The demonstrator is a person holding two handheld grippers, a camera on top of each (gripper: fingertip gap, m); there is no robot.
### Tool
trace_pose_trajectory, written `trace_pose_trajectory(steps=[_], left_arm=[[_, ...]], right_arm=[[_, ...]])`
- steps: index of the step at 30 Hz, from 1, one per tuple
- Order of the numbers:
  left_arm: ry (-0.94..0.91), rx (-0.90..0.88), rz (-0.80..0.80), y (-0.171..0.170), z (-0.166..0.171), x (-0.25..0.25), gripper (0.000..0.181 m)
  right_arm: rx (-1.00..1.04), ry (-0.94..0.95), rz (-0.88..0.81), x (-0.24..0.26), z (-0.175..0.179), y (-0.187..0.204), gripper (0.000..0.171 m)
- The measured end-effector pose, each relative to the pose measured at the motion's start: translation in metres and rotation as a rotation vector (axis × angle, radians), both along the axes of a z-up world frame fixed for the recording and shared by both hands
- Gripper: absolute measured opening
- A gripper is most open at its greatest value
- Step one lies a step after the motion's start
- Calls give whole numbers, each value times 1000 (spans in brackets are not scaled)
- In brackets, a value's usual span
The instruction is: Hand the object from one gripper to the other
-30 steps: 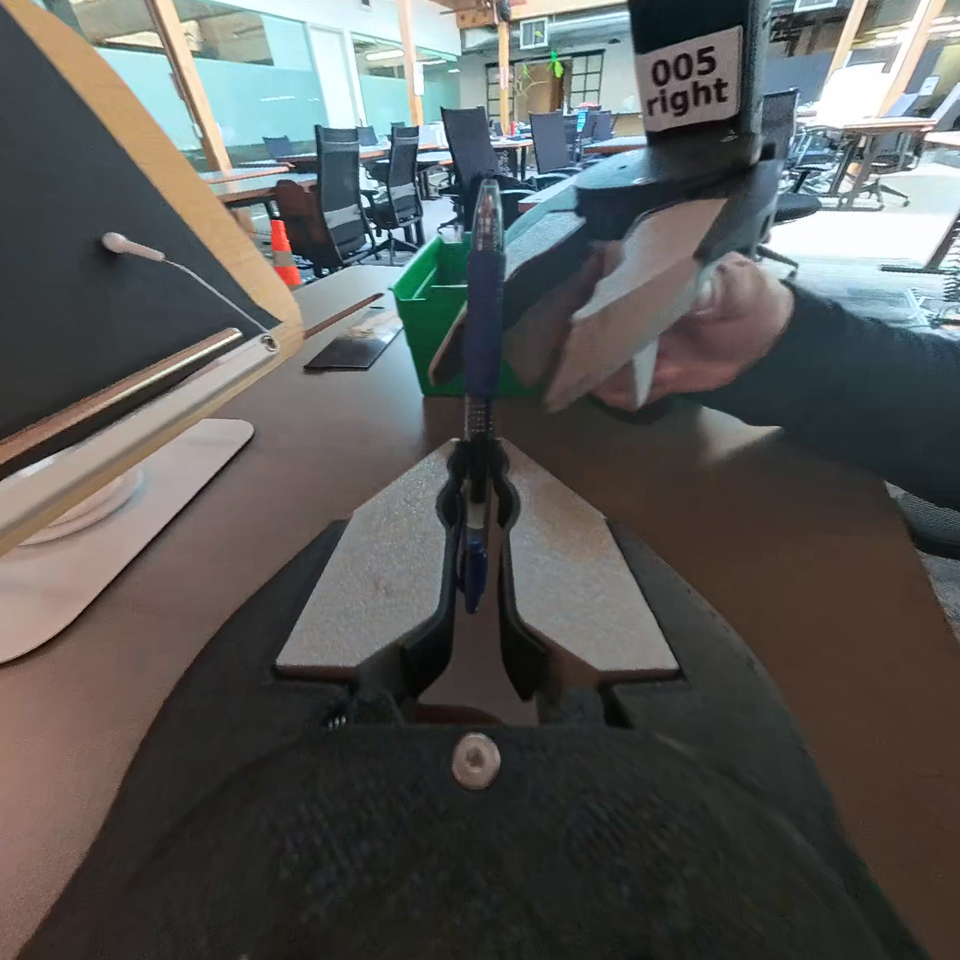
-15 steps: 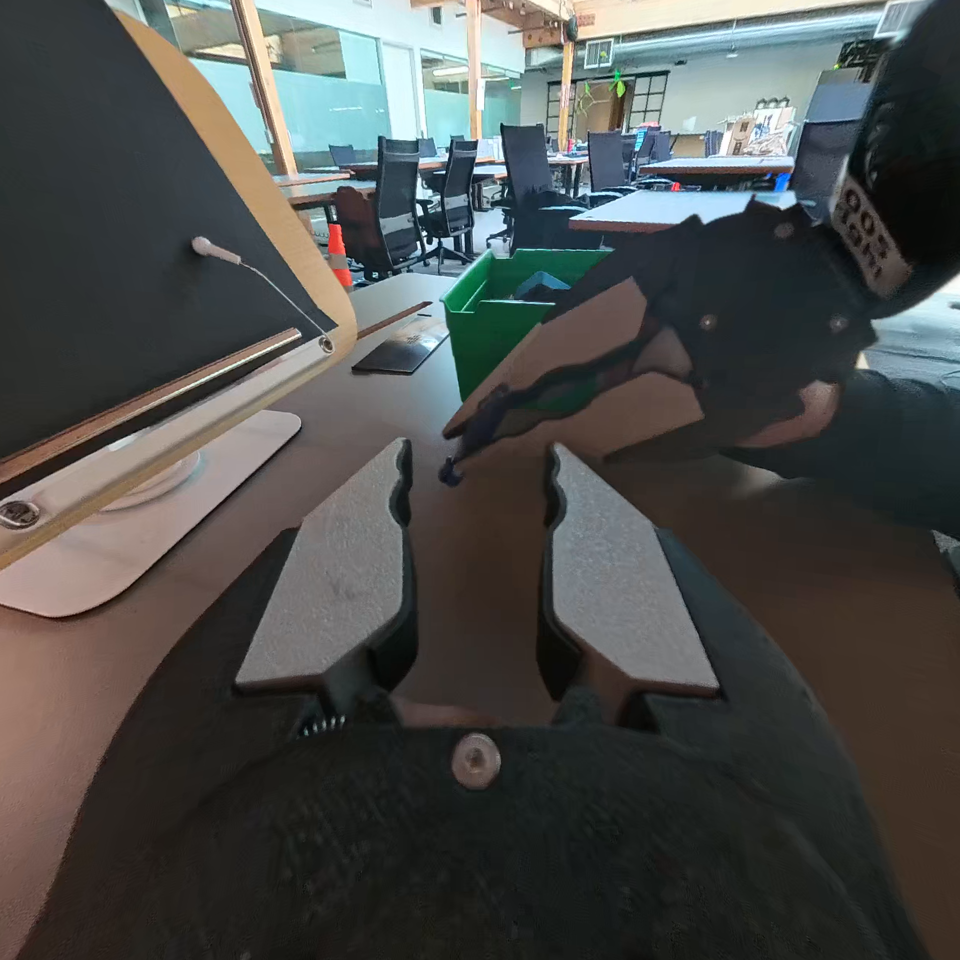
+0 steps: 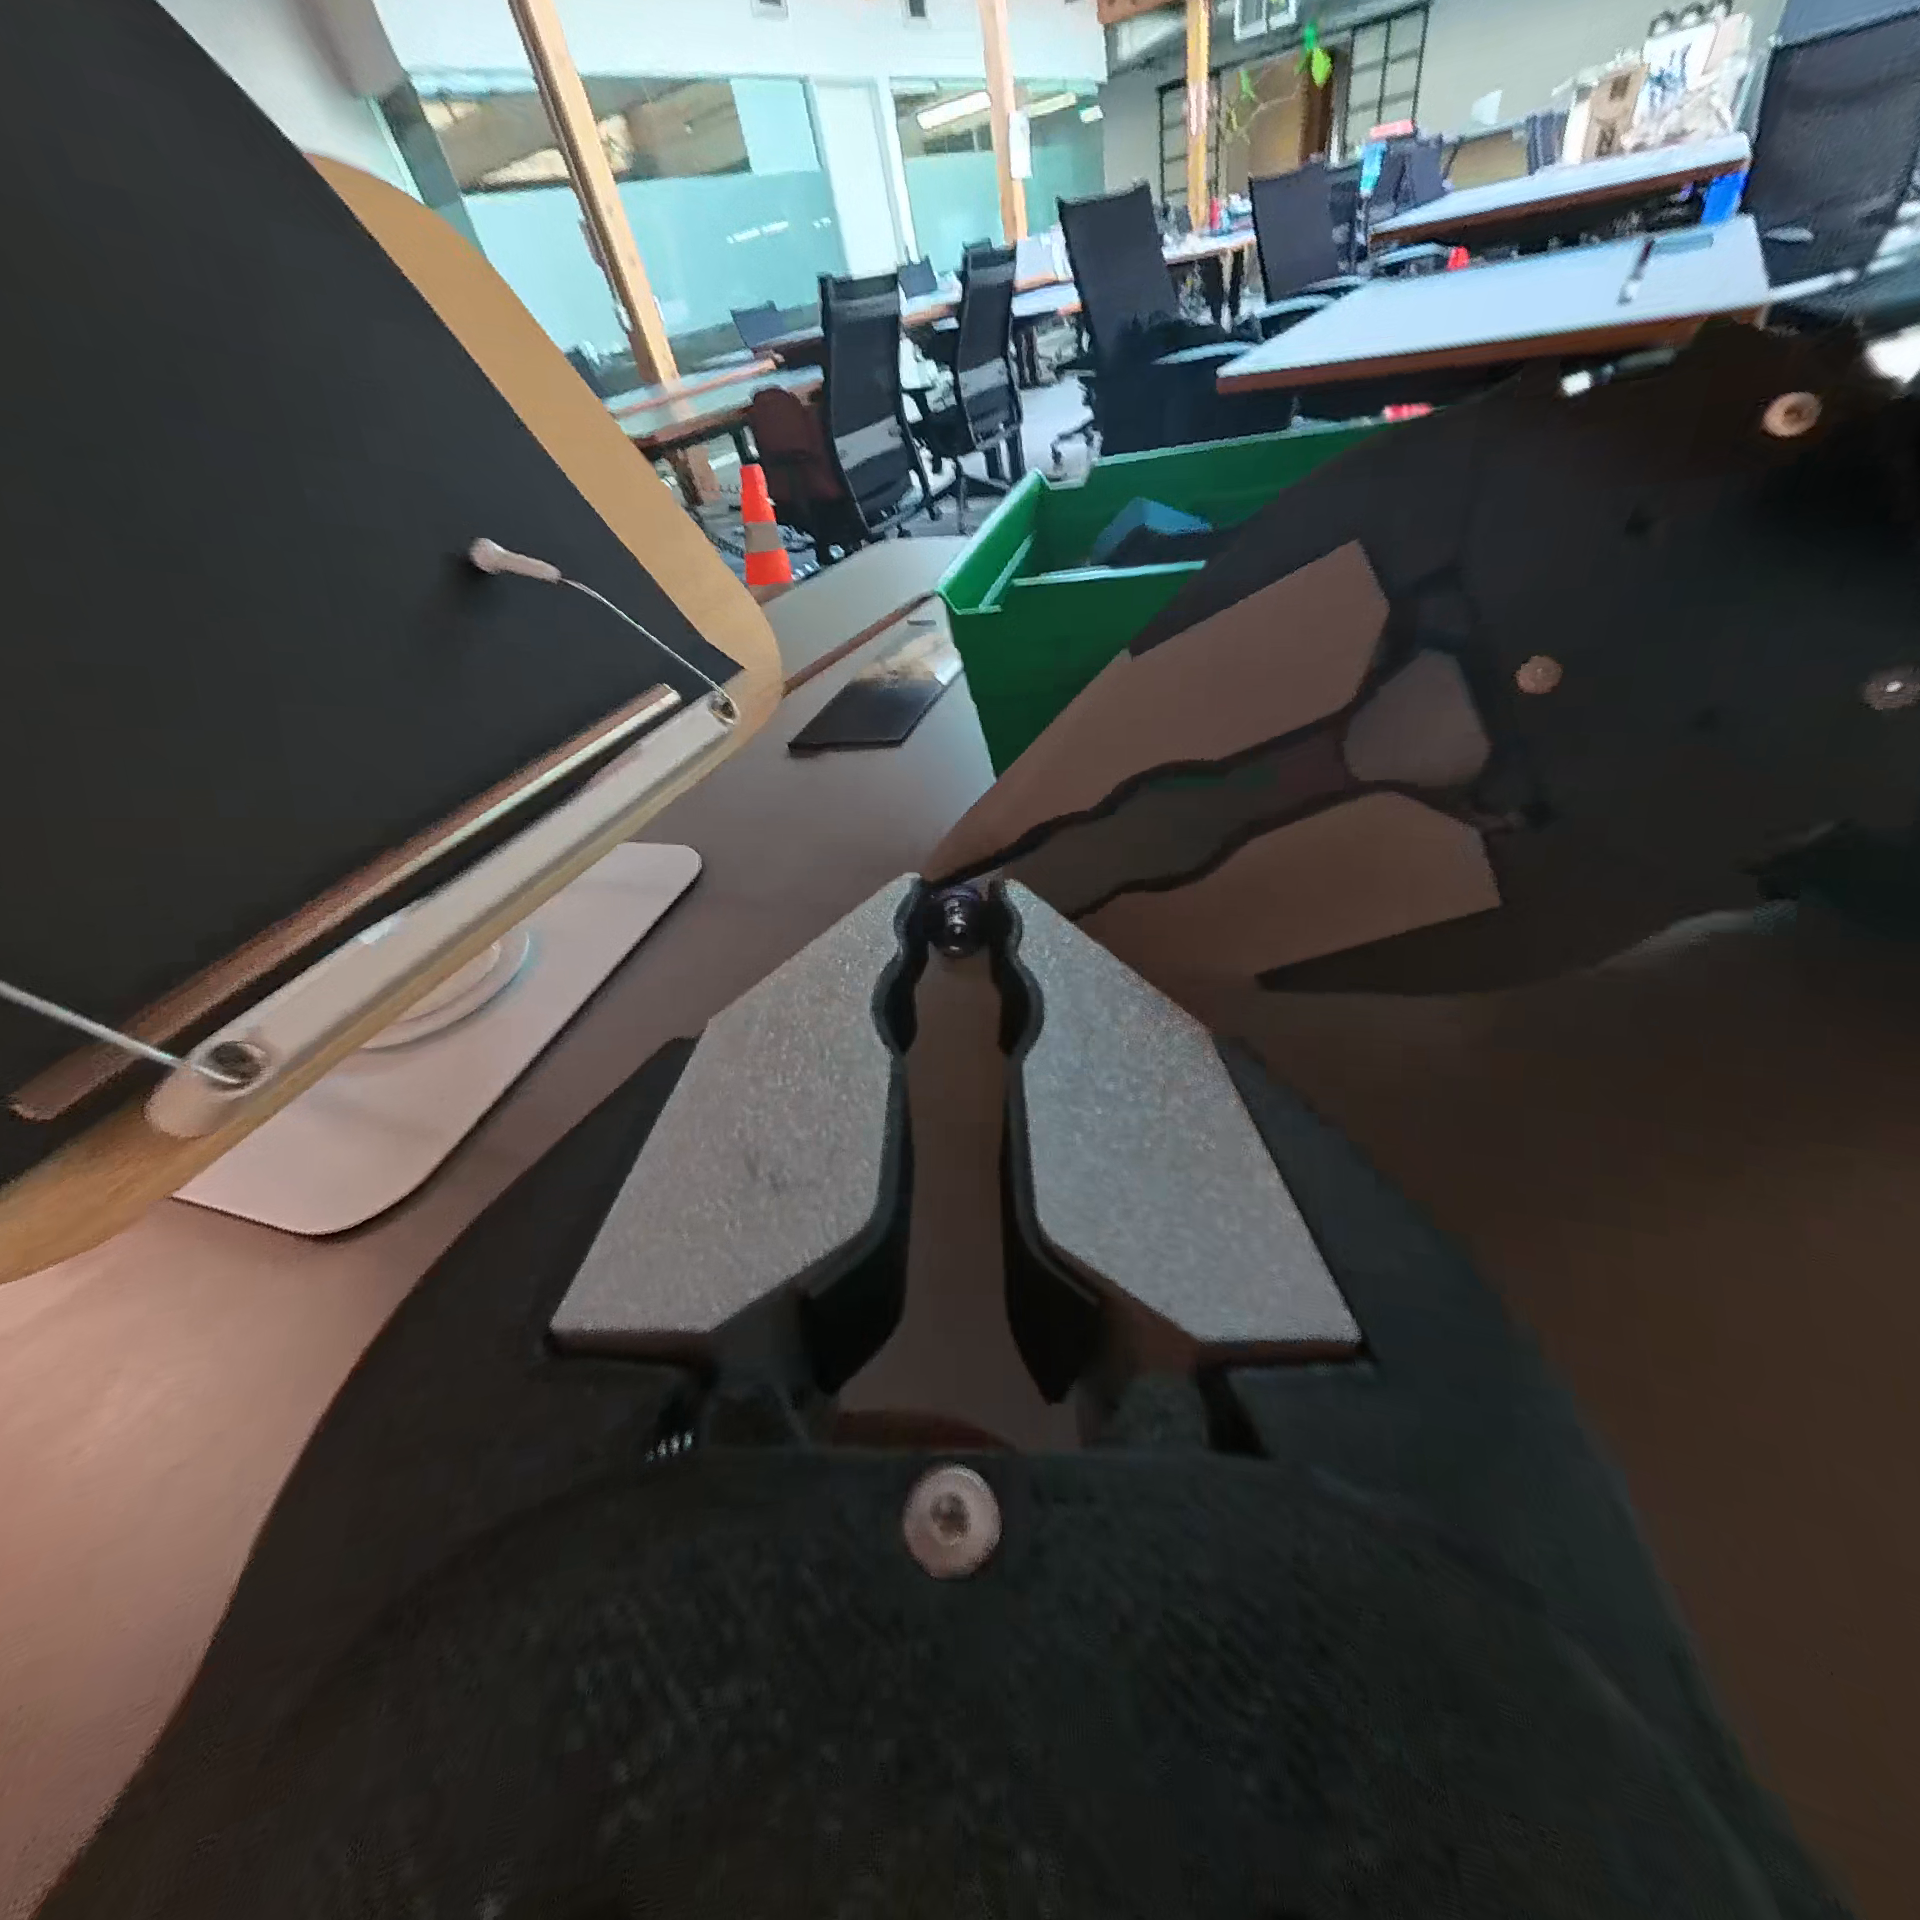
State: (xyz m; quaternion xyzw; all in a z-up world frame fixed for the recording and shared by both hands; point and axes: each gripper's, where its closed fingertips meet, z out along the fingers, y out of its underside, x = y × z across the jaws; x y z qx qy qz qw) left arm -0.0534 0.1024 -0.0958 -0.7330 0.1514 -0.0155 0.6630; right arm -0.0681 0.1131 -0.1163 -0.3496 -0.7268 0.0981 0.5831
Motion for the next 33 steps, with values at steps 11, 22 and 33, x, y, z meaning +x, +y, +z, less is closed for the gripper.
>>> trace_pose_trajectory(steps=[11, 22, 33], left_arm=[[-441, 512, -185, -48, 93, -22, 7], [-418, 135, -159, -1, 28, 16, 43], [-185, 89, -85, 1, 17, 17, 41]], right_arm=[[-1486, -5, 508, 28, 56, -47, 54], [-1501, 232, 478, 27, 77, -8, 6], [-527, -81, -88, 14, -15, 28, 7]])
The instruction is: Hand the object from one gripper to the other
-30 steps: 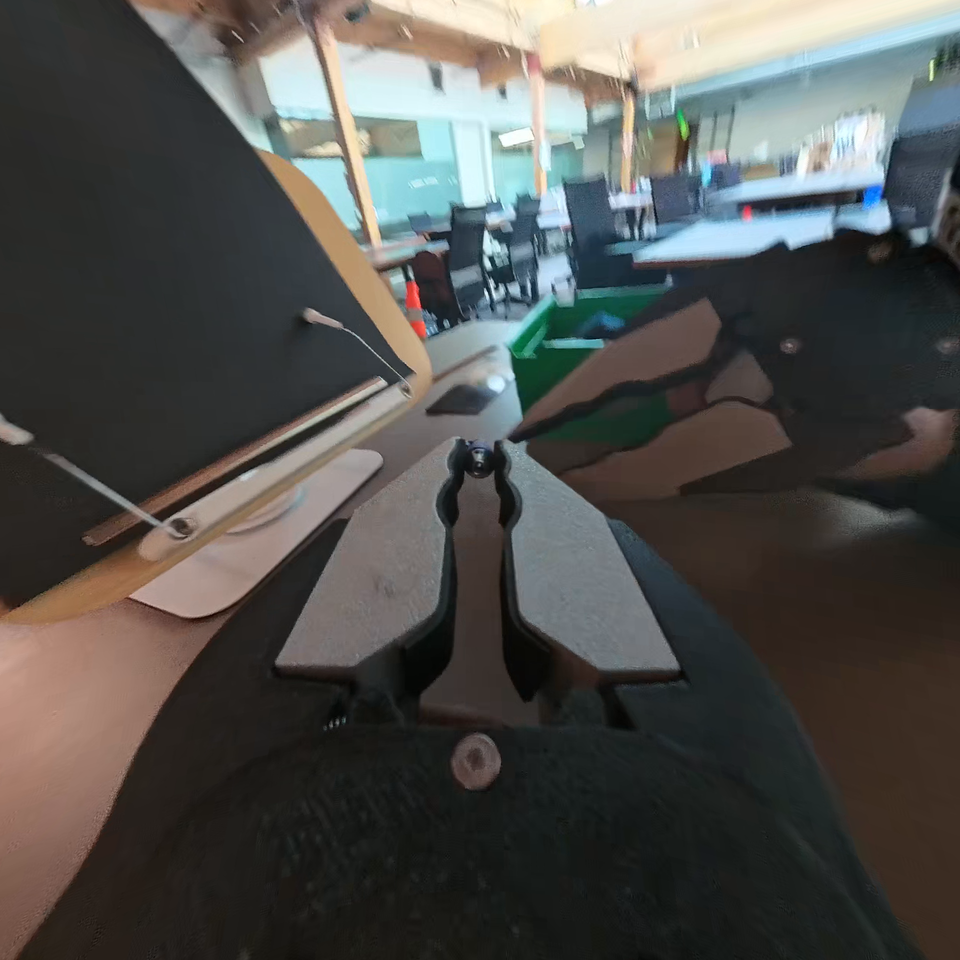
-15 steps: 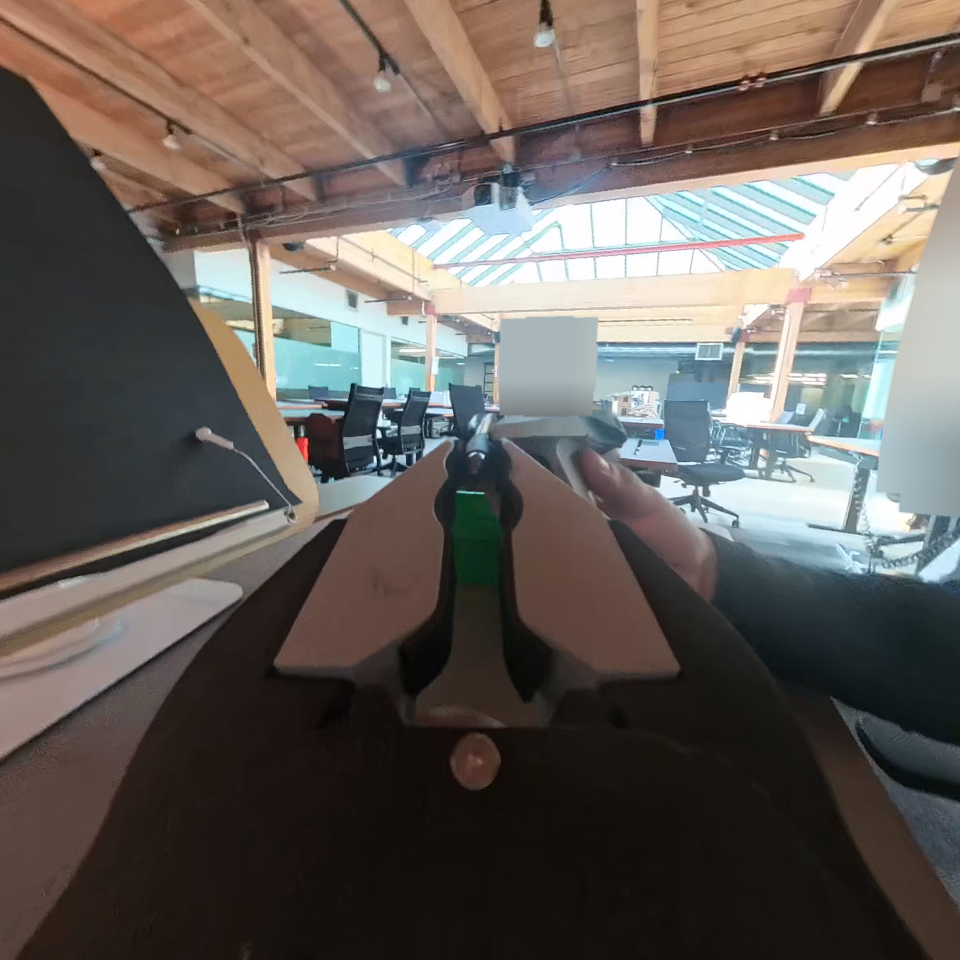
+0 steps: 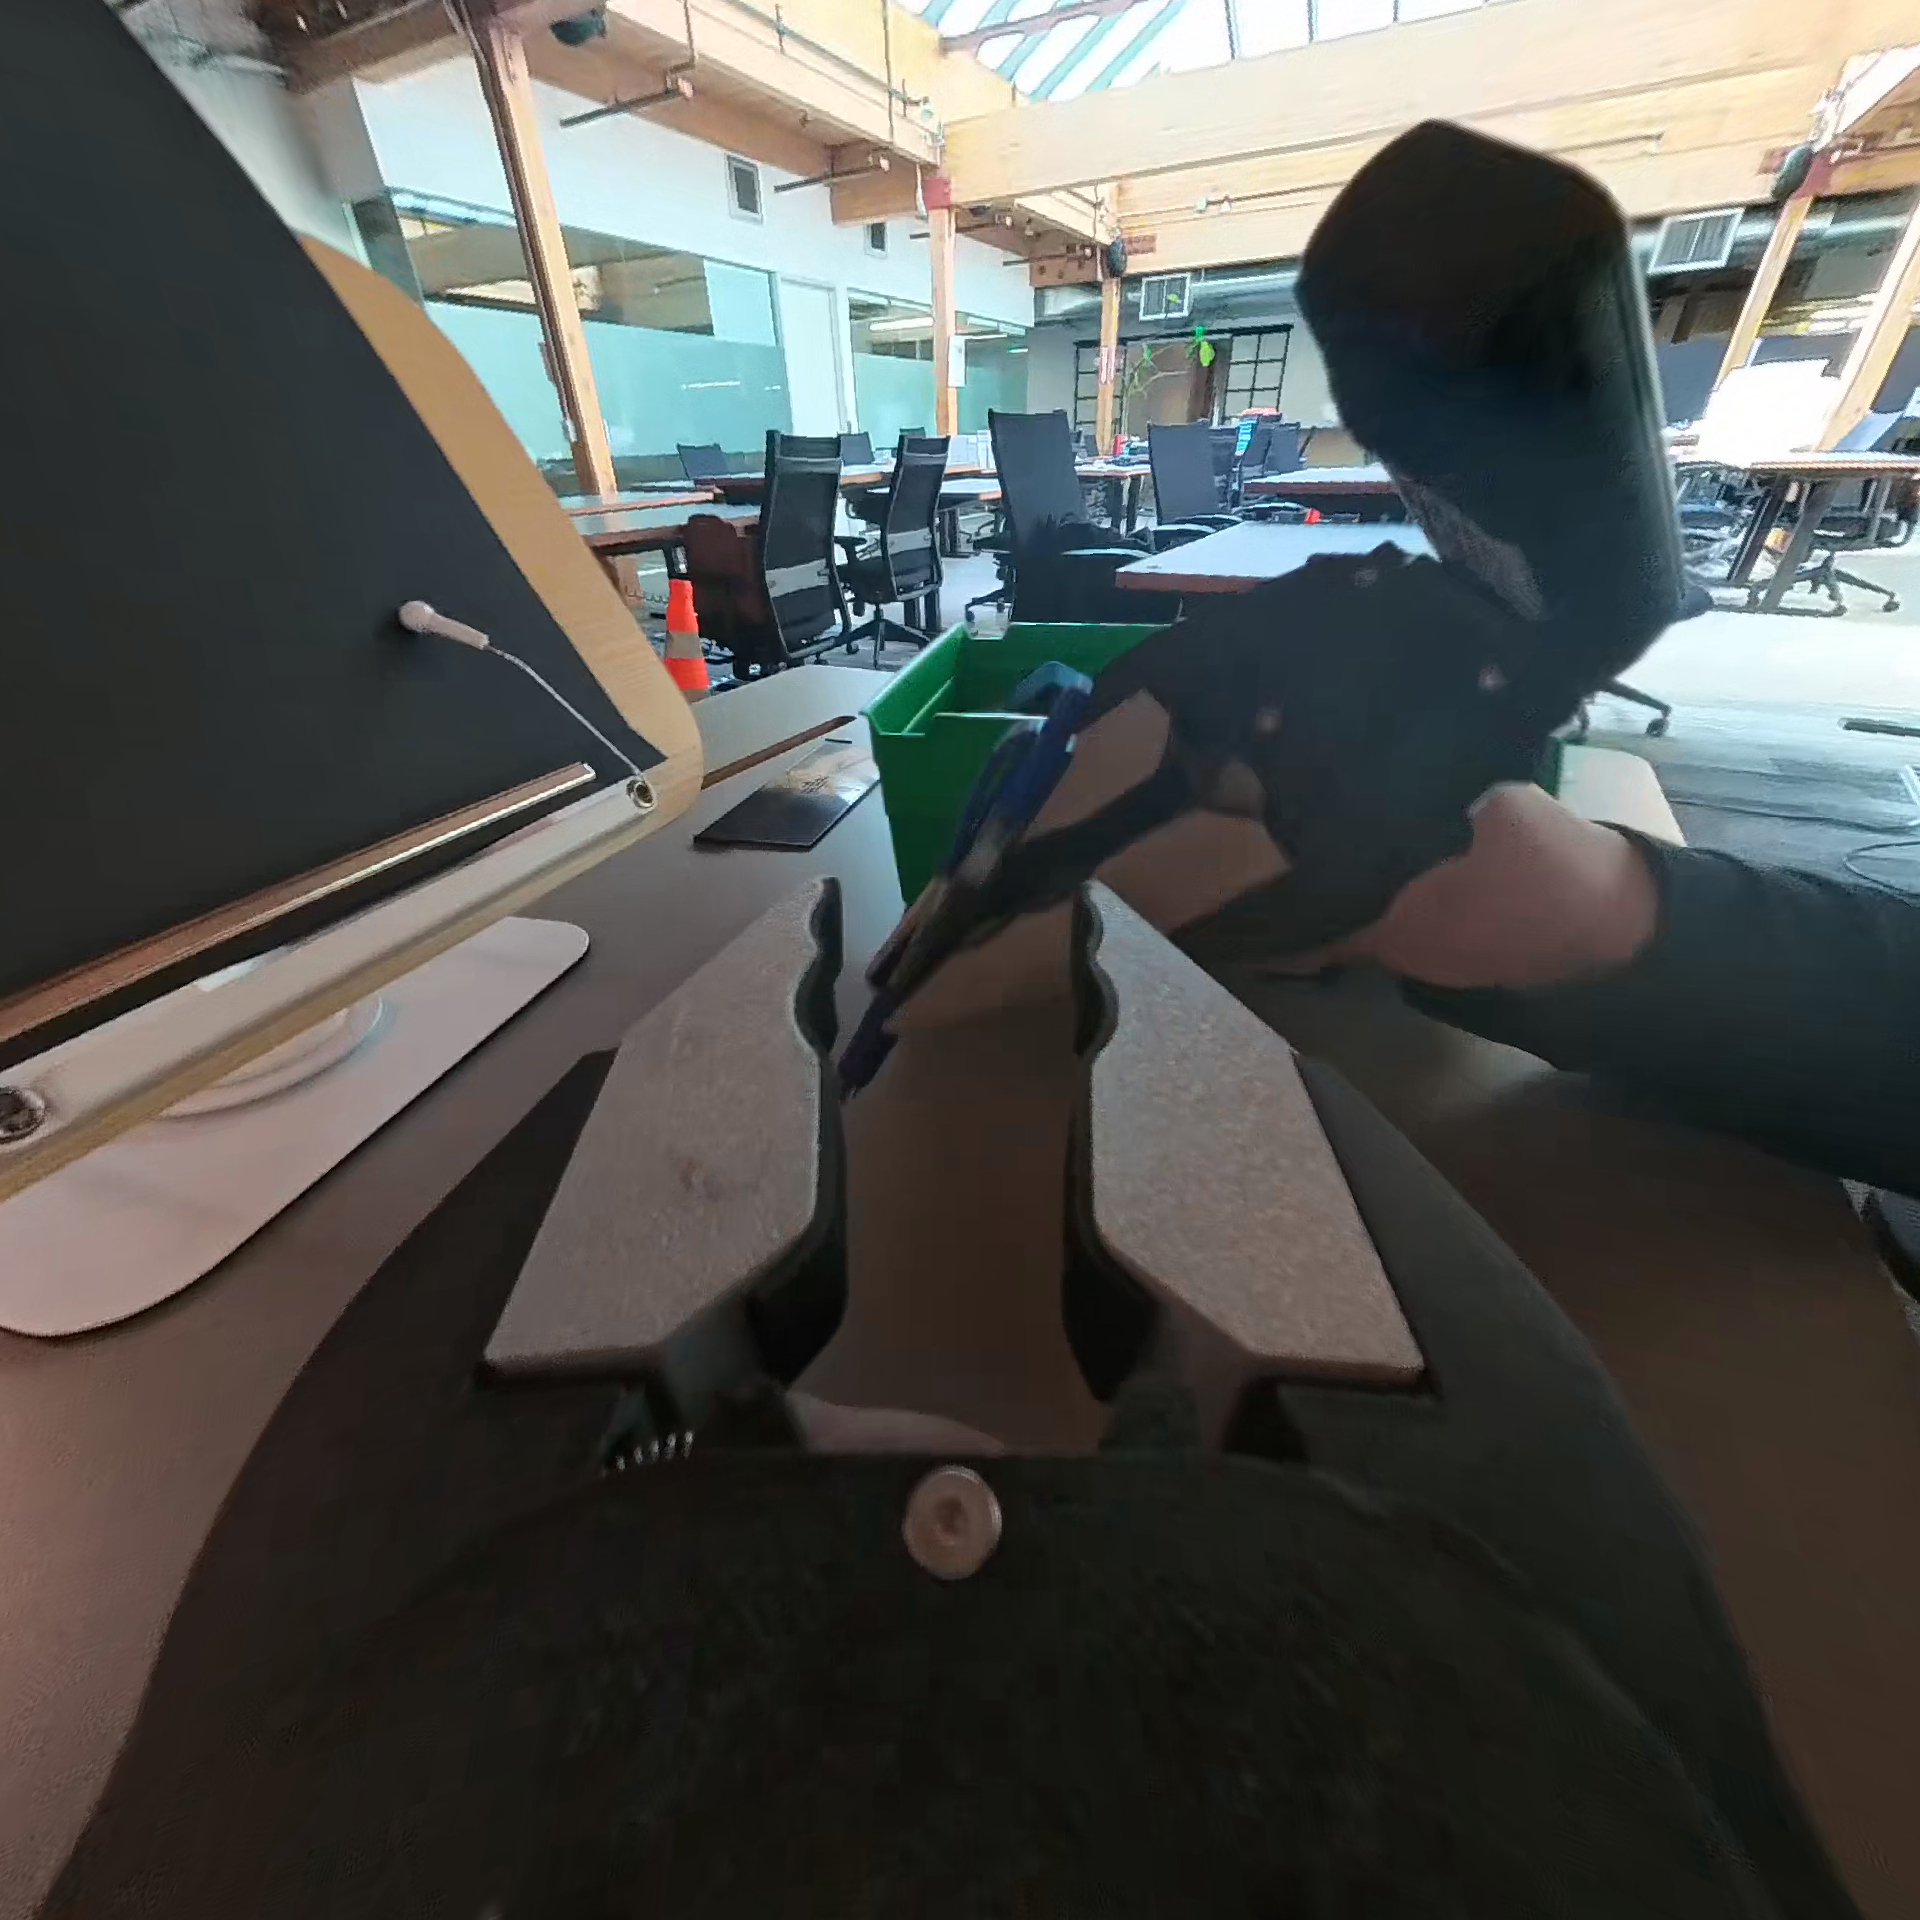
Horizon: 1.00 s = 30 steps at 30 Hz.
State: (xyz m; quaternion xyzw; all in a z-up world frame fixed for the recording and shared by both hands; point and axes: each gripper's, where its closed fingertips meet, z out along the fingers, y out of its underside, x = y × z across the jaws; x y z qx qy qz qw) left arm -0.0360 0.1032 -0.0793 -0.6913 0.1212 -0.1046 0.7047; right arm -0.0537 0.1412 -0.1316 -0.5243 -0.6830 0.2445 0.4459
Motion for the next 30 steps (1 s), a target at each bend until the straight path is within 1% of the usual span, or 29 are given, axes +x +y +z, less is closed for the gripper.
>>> trace_pose_trajectory(steps=[3, 5, 6, 9, 10, 11, 12, 14, 15, 16, 17, 19, 21, 22, 24, 27, 28, 30], left_arm=[[23, -20, -23, -1, -5, 10, 31], [50, -38, -36, -1, -10, 14, 19], [67, -38, -46, -1, -11, 17, 19], [144, -37, 38, 0, -9, 6, 15], [118, -11, 52, -1, -3, 1, 14], [51, 16, 45, -4, 5, -3, 13], [-40, 40, 30, -7, 14, -10, 13], [-242, 99, -28, -14, 31, -24, 13], [-352, 109, -75, -18, 36, -30, 13], [-462, 90, -143, -20, 38, -33, 14], [-573, 74, -207, -22, 39, -36, 13], [-734, 93, -234, -23, 41, -51, 13], [-766, 88, -230, -22, 39, -56, 13], [-751, 82, -217, -21, 37, -57, 14], [-733, 62, -217, -19, 33, -54, 13], [-773, 54, -252, -17, 32, -46, 13], [-772, 45, -257, -16, 31, -43, 13], [-755, 24, -270, -13, 26, -35, 13]], right_arm=[[126, -75, 40, -4, -13, -18, 7], [124, -97, 72, -6, -17, -31, 7], [120, -100, 80, -7, -17, -34, 7], [119, -104, 76, -8, -17, -34, 8], [105, -75, 84, -9, -14, -34, 8], [84, -35, 87, -9, -8, -33, 16], [54, 1, 77, -8, -2, -29, 28], [-47, 44, 95, -2, 8, -26, 36], [-107, 66, 136, 1, 13, -29, 43], [-162, 88, 189, 5, 18, -34, 55], [-216, 99, 259, 9, 22, -41, 59], [-321, 108, 398, 18, 29, -60, 53], [-389, 138, 439, 21, 38, -67, 51], [-411, 145, 443, 21, 40, -69, 49], [-411, 144, 400, 15, 38, -66, 47], [-355, 82, 344, 8, 22, -60, 44], [-339, 69, 323, 5, 17, -58, 40], [-321, 37, 313, 2, 9, -59, 8]])
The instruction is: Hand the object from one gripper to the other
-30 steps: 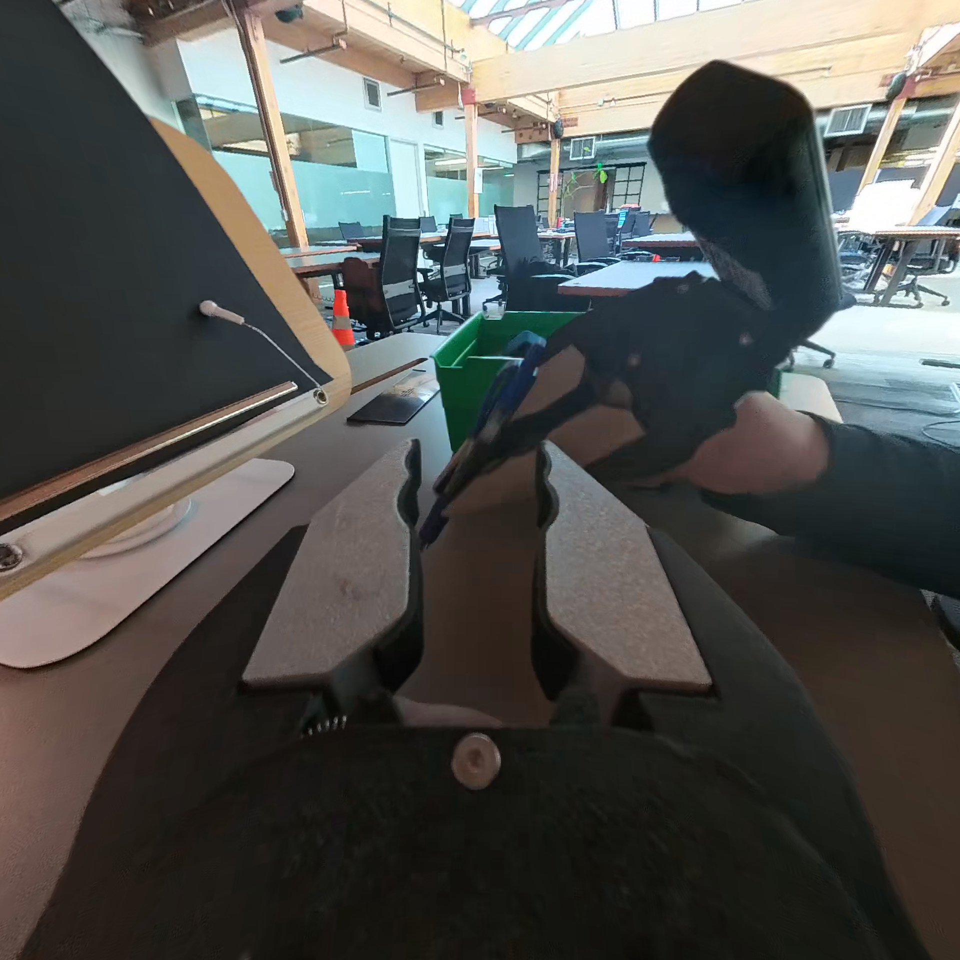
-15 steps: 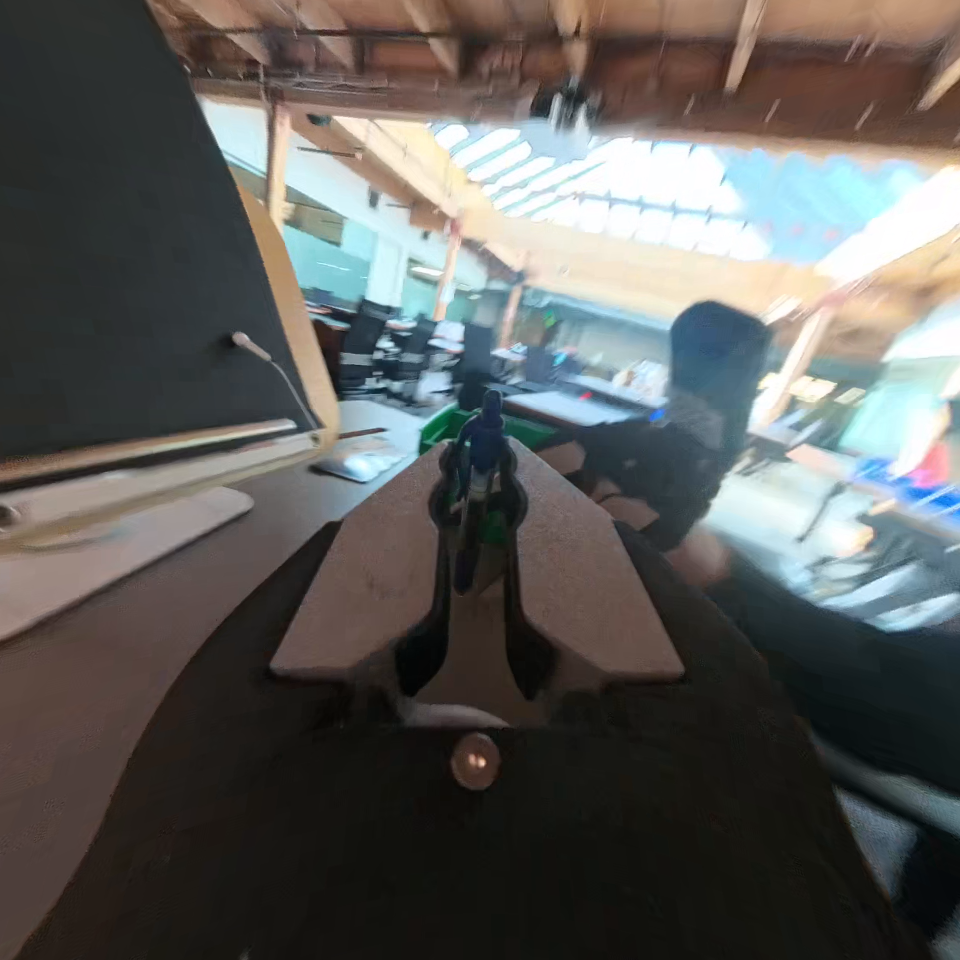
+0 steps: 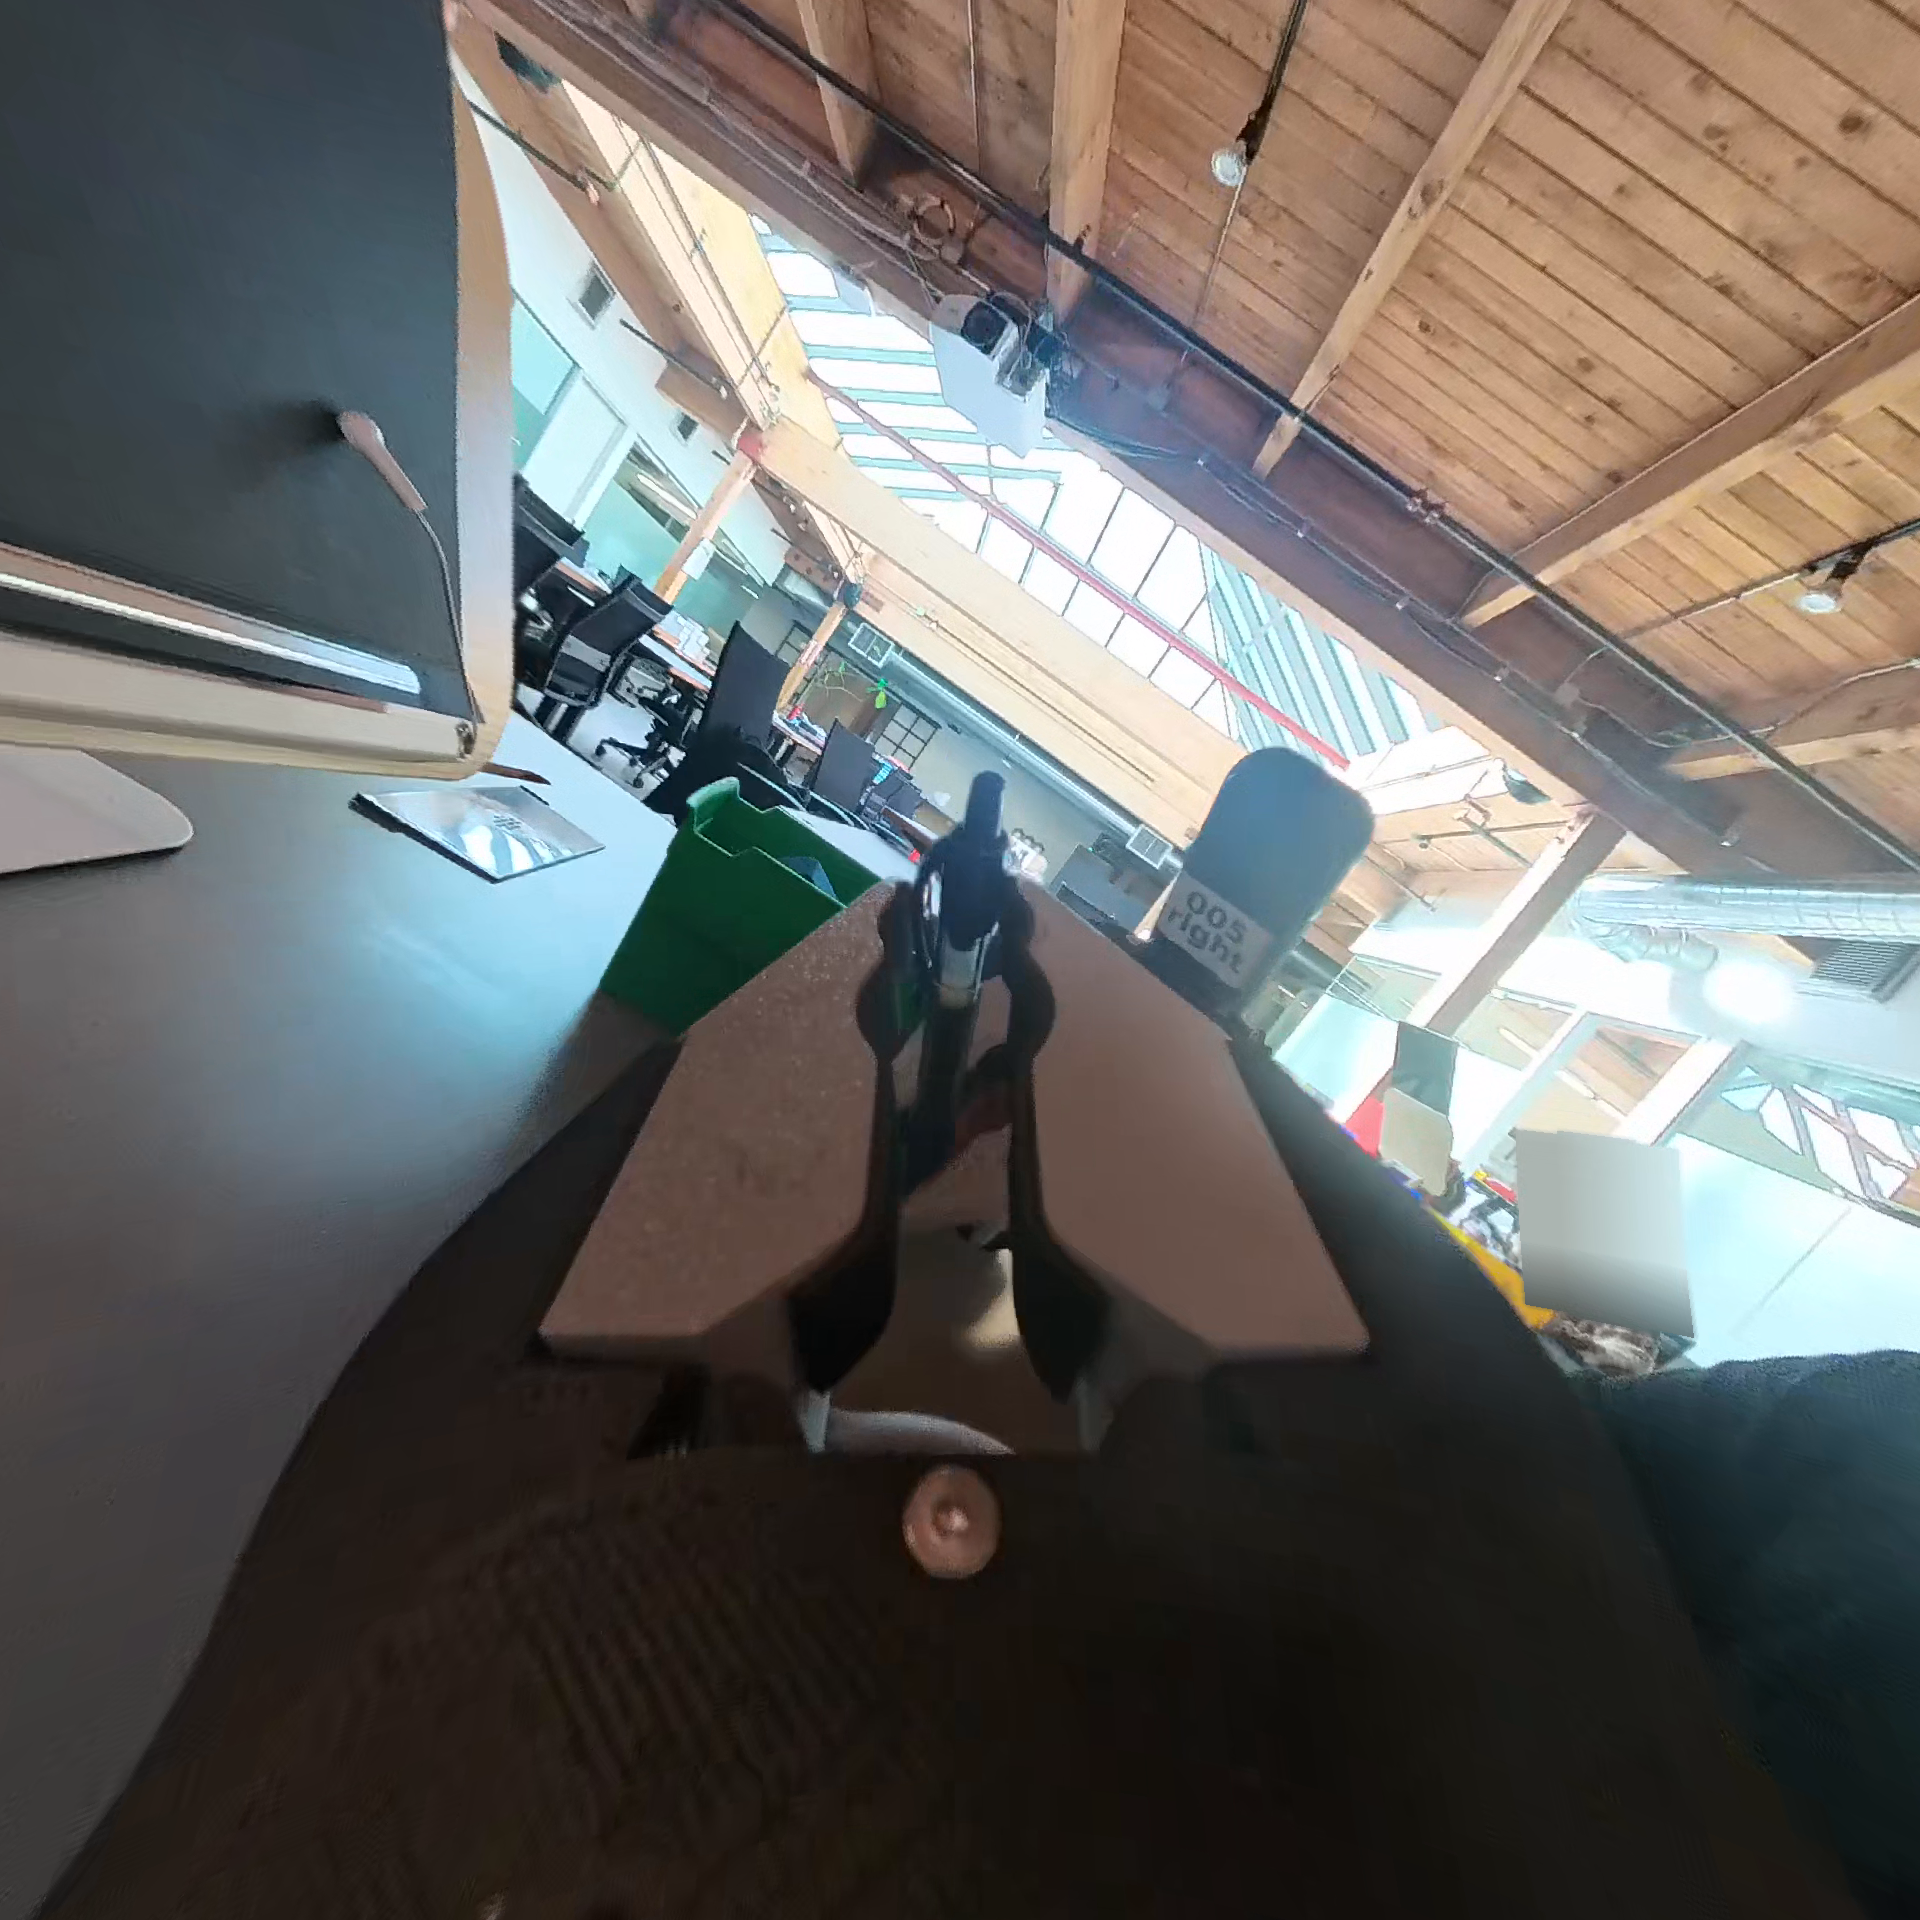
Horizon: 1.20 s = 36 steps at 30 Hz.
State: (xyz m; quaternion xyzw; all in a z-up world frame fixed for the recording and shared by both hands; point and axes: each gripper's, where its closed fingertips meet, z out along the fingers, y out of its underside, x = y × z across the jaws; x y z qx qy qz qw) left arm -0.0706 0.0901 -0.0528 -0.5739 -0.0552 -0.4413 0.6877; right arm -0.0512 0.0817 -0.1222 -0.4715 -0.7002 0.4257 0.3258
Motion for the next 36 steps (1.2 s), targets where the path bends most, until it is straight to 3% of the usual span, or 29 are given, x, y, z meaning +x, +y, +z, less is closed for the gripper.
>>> trace_pose_trajectory(steps=[4, 5, 9, 23, 29, 32, 36], left_arm=[[120, -88, 60, 10, -19, -4, 17], [182, -125, 98, 13, -26, -8, 31], [355, -195, 217, 18, -40, -18, 53], [647, -278, 283, 25, -70, -10, 44], [706, -274, 306, 24, -71, -10, 44], [735, -281, 315, 24, -72, -10, 42], [757, -284, 313, 25, -74, -8, 42]], right_arm=[[153, -81, -163, -1, -15, 24, 8], [192, -87, -222, 1, -14, 32, 8], [370, -91, -433, 9, -7, 66, 8], [386, -96, -593, 36, 1, 98, 7], [397, -46, -643, 67, 46, 111, 8], [364, -47, -697, 107, 87, 139, 8], [329, -195, -852, 171, 99, 211, 8]])
